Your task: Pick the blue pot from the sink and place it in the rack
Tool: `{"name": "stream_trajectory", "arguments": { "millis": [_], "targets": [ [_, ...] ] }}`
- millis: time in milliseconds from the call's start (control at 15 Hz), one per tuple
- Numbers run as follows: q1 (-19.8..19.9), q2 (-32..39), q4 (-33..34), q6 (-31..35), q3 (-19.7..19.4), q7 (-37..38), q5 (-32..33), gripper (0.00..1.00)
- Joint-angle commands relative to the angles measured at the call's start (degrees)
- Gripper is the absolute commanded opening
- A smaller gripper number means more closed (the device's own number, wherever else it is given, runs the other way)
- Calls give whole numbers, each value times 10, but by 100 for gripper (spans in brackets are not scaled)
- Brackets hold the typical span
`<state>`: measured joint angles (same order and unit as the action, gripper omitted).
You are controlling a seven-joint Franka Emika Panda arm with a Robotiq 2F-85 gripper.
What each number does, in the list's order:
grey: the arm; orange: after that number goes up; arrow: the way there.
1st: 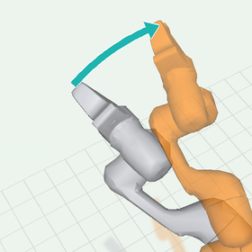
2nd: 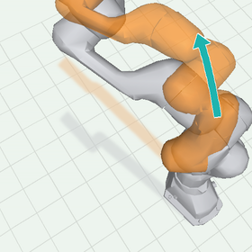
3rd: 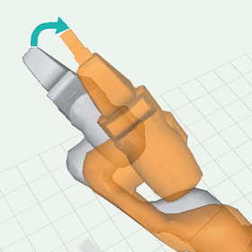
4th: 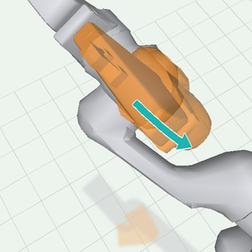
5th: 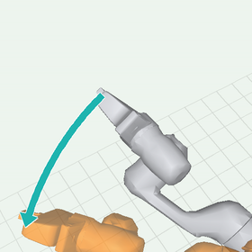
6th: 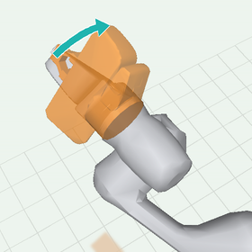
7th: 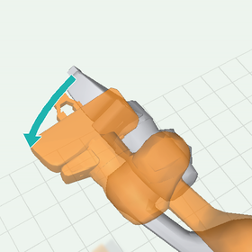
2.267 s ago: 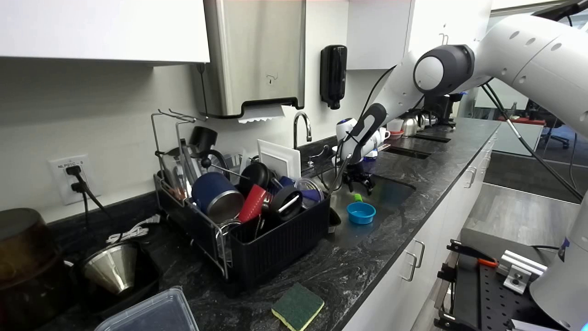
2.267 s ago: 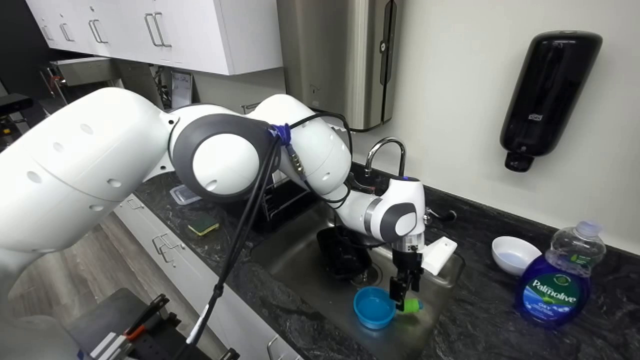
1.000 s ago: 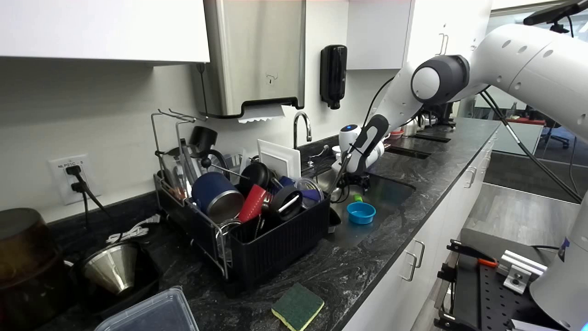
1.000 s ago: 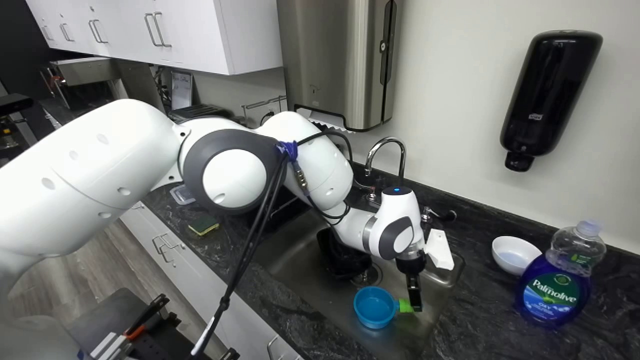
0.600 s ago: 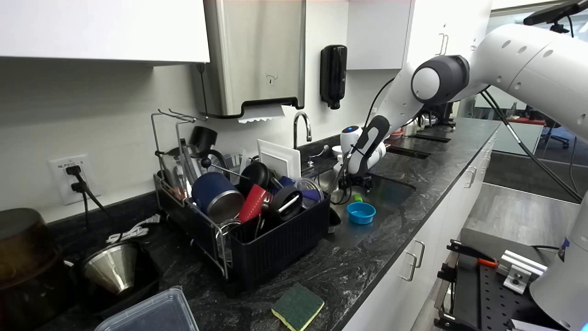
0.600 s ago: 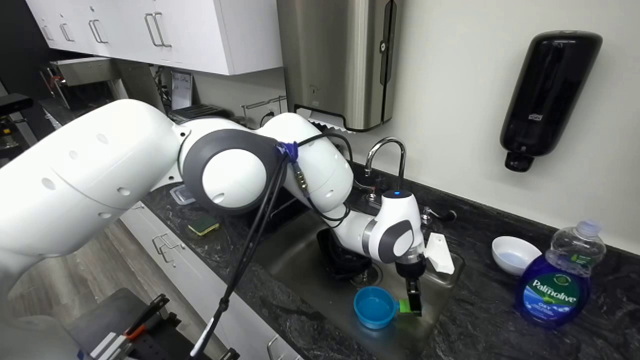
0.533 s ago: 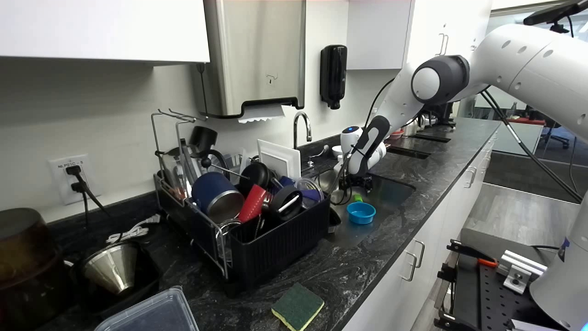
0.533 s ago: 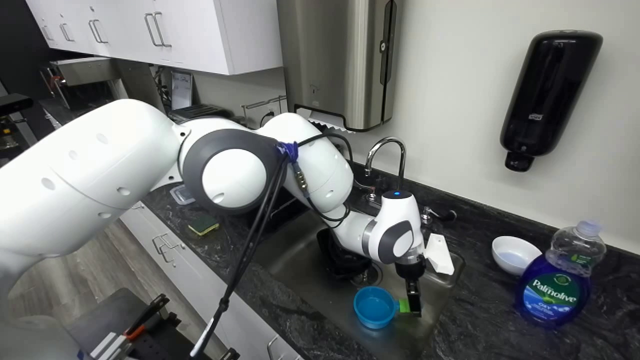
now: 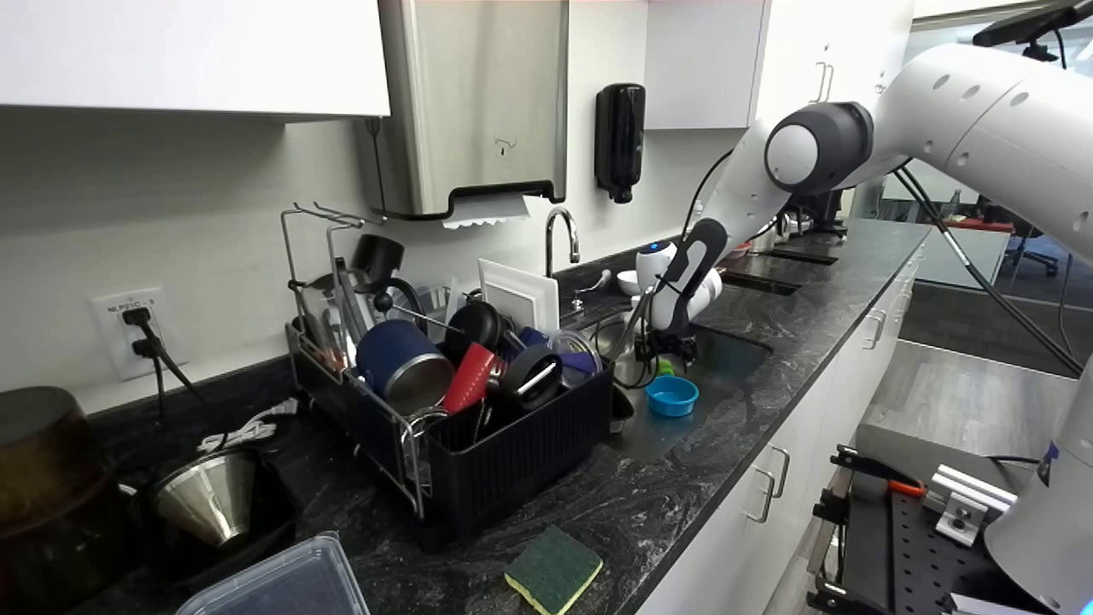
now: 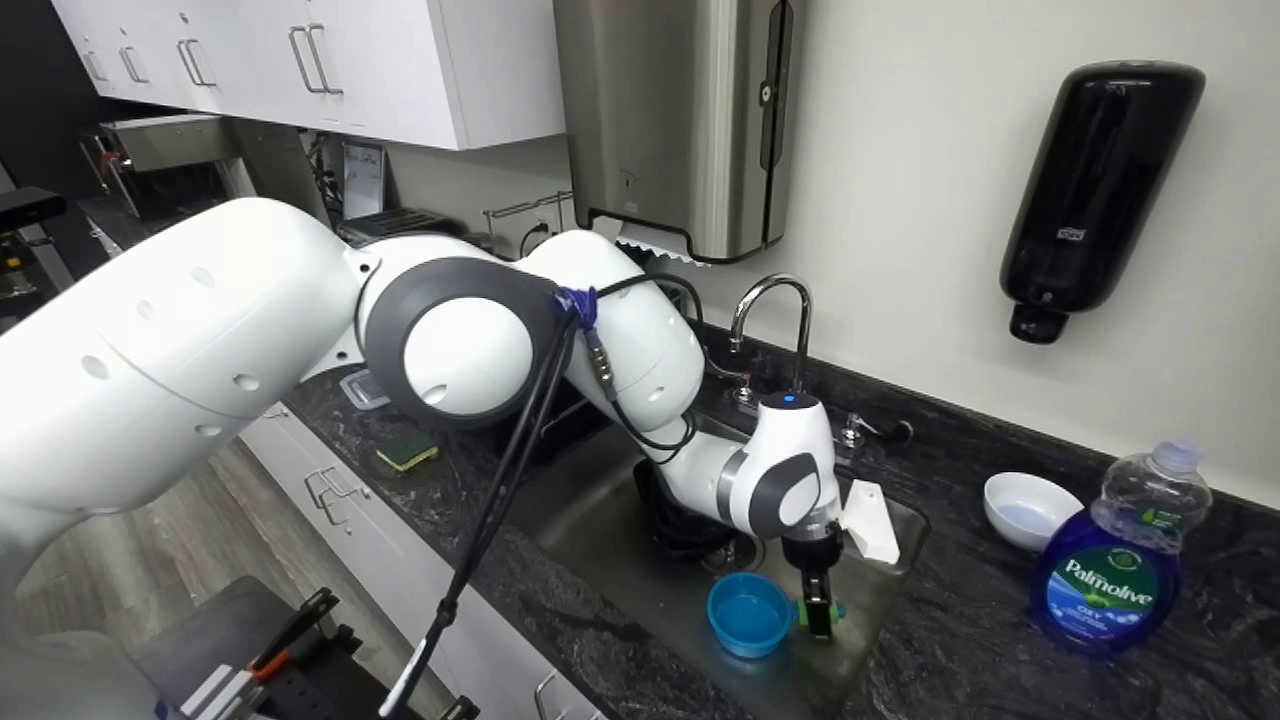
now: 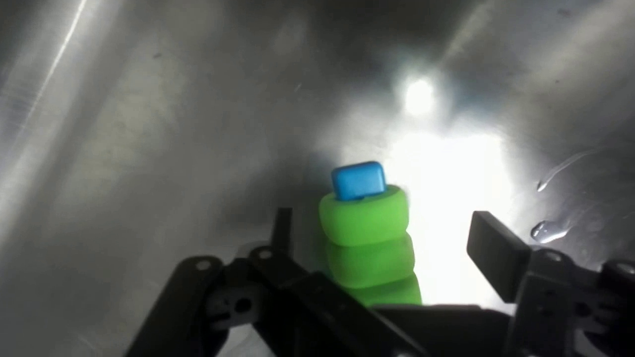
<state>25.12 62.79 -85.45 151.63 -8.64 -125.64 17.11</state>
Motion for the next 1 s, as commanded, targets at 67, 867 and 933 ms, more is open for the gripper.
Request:
{"name": "stream_trajectory", "arguments": {
  "millis": [67, 867, 933],
  "targets": [
    [8, -16, -32, 32, 9, -19, 4, 51],
    [7, -43, -73, 59, 10, -12, 0, 8],
    [7, -48, -79, 61, 10, -11, 0, 8]
  ]
}}
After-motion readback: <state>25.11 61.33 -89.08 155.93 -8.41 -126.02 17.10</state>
